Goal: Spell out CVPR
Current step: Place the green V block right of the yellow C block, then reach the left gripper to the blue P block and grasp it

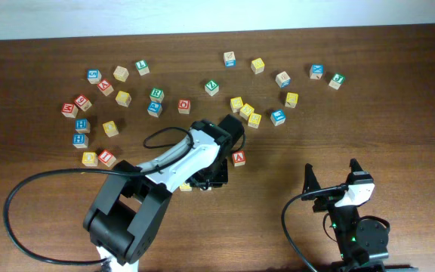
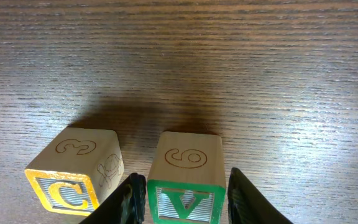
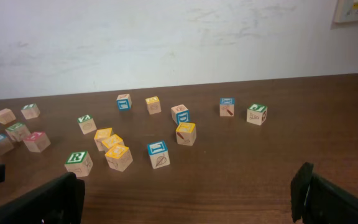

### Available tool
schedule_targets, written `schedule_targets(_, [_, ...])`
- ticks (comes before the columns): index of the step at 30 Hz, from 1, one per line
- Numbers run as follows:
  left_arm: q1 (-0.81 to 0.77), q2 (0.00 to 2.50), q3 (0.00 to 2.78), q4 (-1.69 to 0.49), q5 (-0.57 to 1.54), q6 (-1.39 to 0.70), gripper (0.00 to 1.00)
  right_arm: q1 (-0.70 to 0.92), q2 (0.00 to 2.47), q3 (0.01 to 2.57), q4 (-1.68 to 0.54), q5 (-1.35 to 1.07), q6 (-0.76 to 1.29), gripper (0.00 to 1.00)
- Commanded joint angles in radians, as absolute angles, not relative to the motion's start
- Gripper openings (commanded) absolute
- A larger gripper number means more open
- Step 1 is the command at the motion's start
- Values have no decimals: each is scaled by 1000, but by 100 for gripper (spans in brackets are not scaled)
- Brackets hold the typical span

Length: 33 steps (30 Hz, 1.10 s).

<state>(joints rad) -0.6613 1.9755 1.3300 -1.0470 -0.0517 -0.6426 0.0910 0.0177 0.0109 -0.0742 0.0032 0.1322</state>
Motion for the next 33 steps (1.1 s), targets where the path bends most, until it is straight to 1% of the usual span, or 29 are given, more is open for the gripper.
schedule_targets(1, [-660,1988,1321,-1048,-48,-634,38,84,13,6,-81,12,139,98])
schedule_targets(6, [-638,1988,1407,-1095,-49,-588,40,84,13,6,-81,12,139,98])
schedule_targets(11, [-508,1987,1715,-1313,-49,-521,40,84,13,6,-81,12,139,98])
schedule_targets(13, [-445,1987,1785,-1356,-49,-521,45,84,13,6,-81,12,139,98])
schedule_targets(14, [-399,1988,1785,-1355,-50,-522,51,84,13,6,-81,12,139,98])
schedule_targets(16, [-319,1988,1785,-1333,-48,-547,53,84,13,6,-81,12,139,98])
schedule_targets(17, [-284,1988,1785,-1320,-47,-572,56,84,13,6,-81,12,139,98])
schedule_targets(18, [-249,1988,1785,-1305,-47,-607,59,84,13,6,-81,12,139,98])
schedule_targets(19, [-223,1988,1783,-1283,-48,-625,82,84,13,6,-81,12,139,98])
schedule_targets(20, [-205,1988,1782,-1243,-48,-624,100,84,13,6,-81,12,139,98])
schedule_targets(22, [-191,1988,1782,-1148,-48,-625,100,84,13,6,-81,12,139,98])
schedule_targets(23, [-191,1988,1781,-1085,-48,-626,94,84,13,6,-81,12,139,98])
schedule_targets(25, [-191,1999,1781,-990,-99,-696,88,84,13,6,-81,12,138,98])
schedule_targets(27, [-191,2033,1781,-961,-170,-753,86,84,13,6,-81,12,139,98])
schedule_targets(29, [-191,2090,1781,-915,-192,-774,84,84,13,6,-81,12,139,98])
schedule_targets(30, [-191,2132,1781,-860,-192,-773,74,84,13,6,-81,12,139,98])
schedule_targets(33, [-191,2207,1781,-806,-192,-774,71,84,13,6,-81,12,139,98])
